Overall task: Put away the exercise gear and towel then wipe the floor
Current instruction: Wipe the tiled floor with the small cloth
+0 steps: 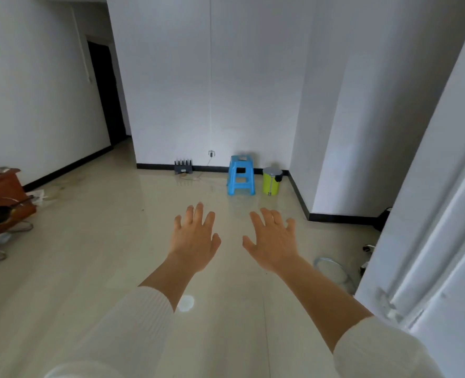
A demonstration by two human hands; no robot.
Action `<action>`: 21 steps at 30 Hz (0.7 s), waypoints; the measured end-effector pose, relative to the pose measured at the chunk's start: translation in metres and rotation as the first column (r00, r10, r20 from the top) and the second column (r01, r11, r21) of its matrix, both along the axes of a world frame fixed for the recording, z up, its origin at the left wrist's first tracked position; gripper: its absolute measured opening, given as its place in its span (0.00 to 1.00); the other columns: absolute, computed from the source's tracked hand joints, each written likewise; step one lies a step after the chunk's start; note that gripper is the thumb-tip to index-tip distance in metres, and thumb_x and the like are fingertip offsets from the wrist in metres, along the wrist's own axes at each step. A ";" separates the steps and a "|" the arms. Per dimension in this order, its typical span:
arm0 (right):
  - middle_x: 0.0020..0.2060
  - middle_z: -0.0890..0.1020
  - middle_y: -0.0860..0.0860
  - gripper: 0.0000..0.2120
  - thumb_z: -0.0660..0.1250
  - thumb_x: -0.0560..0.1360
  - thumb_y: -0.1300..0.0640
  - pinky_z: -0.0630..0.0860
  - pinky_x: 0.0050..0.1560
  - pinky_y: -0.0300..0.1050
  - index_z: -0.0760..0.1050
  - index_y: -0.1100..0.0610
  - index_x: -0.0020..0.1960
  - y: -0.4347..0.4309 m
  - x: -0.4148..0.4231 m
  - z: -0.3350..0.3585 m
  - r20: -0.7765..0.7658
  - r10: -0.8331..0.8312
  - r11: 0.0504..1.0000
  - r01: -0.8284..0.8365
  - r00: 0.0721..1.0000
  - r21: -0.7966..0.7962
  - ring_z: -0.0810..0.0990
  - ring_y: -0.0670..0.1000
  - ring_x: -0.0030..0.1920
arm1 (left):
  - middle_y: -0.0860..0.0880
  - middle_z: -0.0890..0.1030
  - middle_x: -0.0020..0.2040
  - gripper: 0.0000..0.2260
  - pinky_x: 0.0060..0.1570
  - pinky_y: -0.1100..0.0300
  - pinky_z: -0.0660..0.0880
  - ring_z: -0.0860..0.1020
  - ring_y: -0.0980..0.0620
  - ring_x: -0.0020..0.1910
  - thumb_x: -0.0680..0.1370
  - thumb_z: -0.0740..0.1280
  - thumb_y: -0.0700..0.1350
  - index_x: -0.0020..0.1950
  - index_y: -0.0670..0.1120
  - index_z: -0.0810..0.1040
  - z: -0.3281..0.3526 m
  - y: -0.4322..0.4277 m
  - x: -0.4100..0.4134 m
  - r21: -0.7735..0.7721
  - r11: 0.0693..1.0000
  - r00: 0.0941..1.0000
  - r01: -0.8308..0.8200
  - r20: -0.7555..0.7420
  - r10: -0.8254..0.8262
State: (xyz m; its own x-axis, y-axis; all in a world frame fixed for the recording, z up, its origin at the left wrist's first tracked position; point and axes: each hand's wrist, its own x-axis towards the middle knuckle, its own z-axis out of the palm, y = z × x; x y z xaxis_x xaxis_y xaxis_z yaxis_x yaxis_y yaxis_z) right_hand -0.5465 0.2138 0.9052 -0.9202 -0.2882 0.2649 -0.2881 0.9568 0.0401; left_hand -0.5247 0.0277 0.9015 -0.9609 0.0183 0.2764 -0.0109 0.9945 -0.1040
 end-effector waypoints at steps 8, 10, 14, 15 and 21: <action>0.77 0.54 0.53 0.31 0.51 0.79 0.39 0.52 0.71 0.62 0.50 0.51 0.77 -0.056 -0.278 -0.026 0.051 -0.057 0.998 0.059 0.997 -0.034 0.52 0.55 0.76 | 0.43 0.49 0.79 0.26 0.73 0.44 0.54 0.50 0.43 0.77 0.81 0.49 0.57 0.77 0.49 0.52 -0.020 -0.056 -0.272 -0.056 0.998 0.998 0.037 0.048 -0.034; 0.77 0.53 0.53 0.31 0.50 0.79 0.39 0.52 0.71 0.62 0.50 0.51 0.77 -0.066 -0.346 -0.025 0.063 -0.077 0.996 0.079 0.995 -0.035 0.52 0.55 0.76 | 0.43 0.49 0.79 0.25 0.73 0.44 0.55 0.50 0.43 0.77 0.82 0.49 0.56 0.77 0.48 0.52 -0.018 -0.066 -0.342 -0.058 0.997 0.997 0.042 0.066 -0.039; 0.77 0.54 0.53 0.30 0.50 0.79 0.39 0.52 0.71 0.62 0.50 0.51 0.77 -0.075 -0.474 -0.025 0.077 -0.097 0.995 0.099 0.992 -0.024 0.52 0.55 0.76 | 0.43 0.50 0.79 0.26 0.73 0.44 0.55 0.50 0.43 0.77 0.81 0.50 0.56 0.77 0.48 0.53 -0.018 -0.072 -0.472 0.045 0.997 0.994 0.070 0.083 -0.073; 0.77 0.54 0.53 0.30 0.50 0.79 0.40 0.52 0.71 0.62 0.50 0.51 0.77 -0.077 -0.506 -0.027 0.076 -0.103 0.994 0.106 0.992 -0.025 0.52 0.55 0.76 | 0.43 0.49 0.79 0.26 0.73 0.44 0.55 0.50 0.43 0.77 0.81 0.51 0.57 0.77 0.48 0.53 -0.020 -0.072 -0.504 0.052 0.995 0.992 0.085 0.085 -0.089; 0.76 0.56 0.53 0.30 0.53 0.78 0.40 0.53 0.70 0.62 0.53 0.52 0.76 -0.076 -0.709 -0.038 0.045 -0.107 0.994 0.107 0.993 0.009 0.54 0.55 0.75 | 0.44 0.49 0.79 0.27 0.74 0.44 0.54 0.50 0.43 0.77 0.81 0.51 0.57 0.77 0.49 0.53 -0.043 -0.066 -0.714 0.073 0.993 0.991 0.096 0.088 -0.103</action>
State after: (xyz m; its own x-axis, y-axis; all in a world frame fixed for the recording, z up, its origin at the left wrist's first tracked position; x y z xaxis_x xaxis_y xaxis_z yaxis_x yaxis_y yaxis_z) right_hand -1.2559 0.1380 0.8670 -0.9568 -0.1893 0.2206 -0.1861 0.9819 0.0357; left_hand -1.2388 -0.0385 0.8590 -0.9766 0.0991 0.1909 0.0948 0.9950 -0.0317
